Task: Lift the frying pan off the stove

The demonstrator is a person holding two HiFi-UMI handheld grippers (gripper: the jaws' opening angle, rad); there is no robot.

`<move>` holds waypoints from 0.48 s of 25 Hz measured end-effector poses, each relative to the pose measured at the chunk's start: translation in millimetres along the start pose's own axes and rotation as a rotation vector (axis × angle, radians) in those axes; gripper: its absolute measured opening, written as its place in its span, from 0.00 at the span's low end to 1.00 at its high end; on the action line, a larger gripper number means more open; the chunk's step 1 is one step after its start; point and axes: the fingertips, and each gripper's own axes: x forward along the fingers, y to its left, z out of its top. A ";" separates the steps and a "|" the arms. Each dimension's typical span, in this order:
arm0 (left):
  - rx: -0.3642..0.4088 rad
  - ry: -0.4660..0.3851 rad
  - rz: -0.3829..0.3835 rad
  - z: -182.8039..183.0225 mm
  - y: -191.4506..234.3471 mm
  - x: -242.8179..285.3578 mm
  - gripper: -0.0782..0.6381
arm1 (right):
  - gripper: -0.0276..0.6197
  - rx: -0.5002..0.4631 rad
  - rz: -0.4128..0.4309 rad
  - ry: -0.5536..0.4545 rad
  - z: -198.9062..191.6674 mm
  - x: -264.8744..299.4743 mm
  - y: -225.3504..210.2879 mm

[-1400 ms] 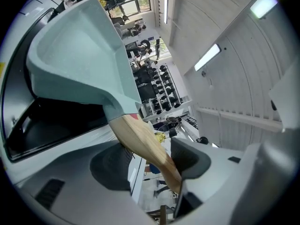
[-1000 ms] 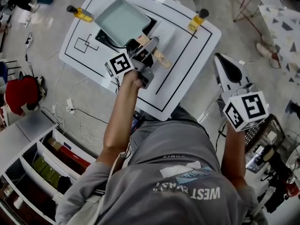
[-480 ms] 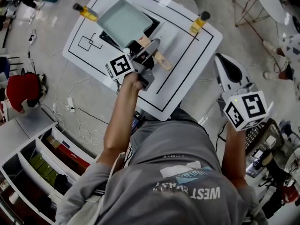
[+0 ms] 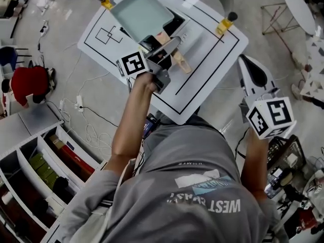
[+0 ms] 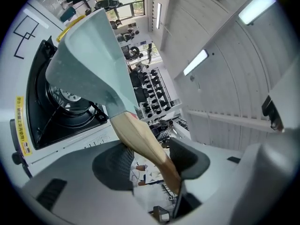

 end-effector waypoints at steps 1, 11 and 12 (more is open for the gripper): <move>0.007 0.000 -0.003 1.0 -4.3 -2.4 0.43 | 0.06 -0.003 0.004 -0.005 2.0 -0.7 1.9; 0.079 0.011 -0.022 0.8 -47.6 -38.9 0.43 | 0.06 -0.044 0.048 -0.047 19.1 -8.1 29.6; 0.069 0.007 -0.035 0.2 -53.6 -41.7 0.43 | 0.06 -0.051 0.050 -0.050 21.3 -9.0 32.3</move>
